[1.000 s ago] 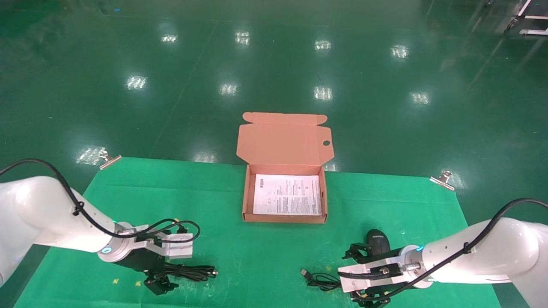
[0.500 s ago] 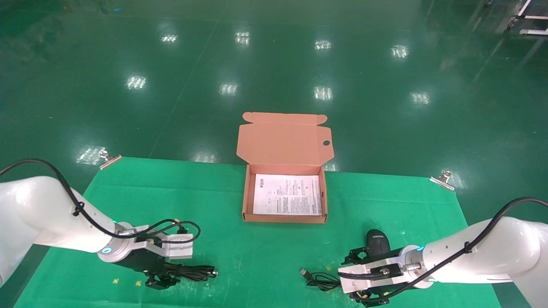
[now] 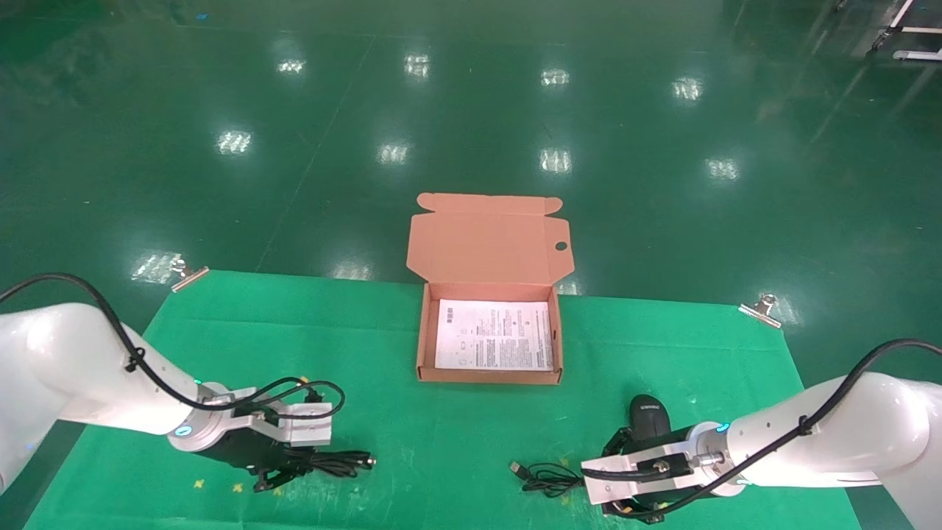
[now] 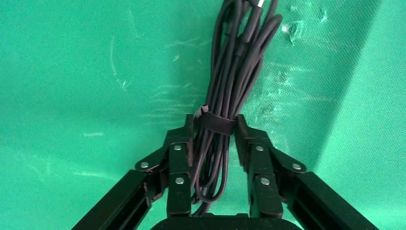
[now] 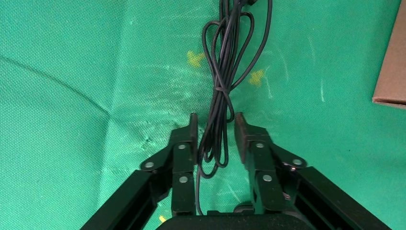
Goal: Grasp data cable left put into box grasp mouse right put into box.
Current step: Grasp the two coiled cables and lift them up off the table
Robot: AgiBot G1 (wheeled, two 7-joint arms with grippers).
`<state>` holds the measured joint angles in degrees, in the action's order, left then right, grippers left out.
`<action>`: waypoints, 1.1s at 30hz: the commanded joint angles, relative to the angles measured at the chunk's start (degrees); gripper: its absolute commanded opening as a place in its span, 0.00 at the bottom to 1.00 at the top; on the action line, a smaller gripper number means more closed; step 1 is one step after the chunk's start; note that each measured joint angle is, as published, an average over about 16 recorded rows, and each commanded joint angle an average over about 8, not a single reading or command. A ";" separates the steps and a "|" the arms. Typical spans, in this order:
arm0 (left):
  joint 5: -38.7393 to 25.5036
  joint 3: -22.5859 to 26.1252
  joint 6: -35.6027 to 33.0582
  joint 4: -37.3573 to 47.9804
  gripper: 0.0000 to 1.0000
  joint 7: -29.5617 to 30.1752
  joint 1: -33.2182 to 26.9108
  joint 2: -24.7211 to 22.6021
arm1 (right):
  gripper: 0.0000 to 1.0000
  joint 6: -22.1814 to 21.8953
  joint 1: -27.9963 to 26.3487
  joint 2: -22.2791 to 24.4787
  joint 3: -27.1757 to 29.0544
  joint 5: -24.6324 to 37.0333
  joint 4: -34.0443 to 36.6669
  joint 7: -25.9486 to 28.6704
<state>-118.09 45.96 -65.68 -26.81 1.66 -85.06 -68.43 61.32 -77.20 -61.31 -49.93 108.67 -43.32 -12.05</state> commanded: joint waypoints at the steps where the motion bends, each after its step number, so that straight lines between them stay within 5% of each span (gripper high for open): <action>1: -0.01 0.01 -0.01 -0.03 0.00 0.01 0.01 0.01 | 0.00 0.01 -0.01 0.01 0.00 -0.01 -0.01 0.01; 14: 3.55 -2.04 -1.70 -3.37 0.00 -2.15 -0.38 2.85 | 0.00 0.04 0.18 2.34 1.89 -2.84 -2.08 0.54; 22: 9.57 -5.92 -6.06 -15.72 0.00 -5.46 -1.19 11.29 | 0.00 -1.18 -0.81 10.63 6.24 -5.72 -12.08 5.39; 33: 5.98 -6.57 -5.22 -31.44 0.00 -0.52 -3.99 14.81 | 0.00 -5.34 -5.15 16.26 9.97 -2.20 -24.97 13.81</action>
<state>-112.41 39.42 -70.62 -57.64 1.24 -89.15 -54.05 56.11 -82.61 -45.88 -40.11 106.17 -67.39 1.08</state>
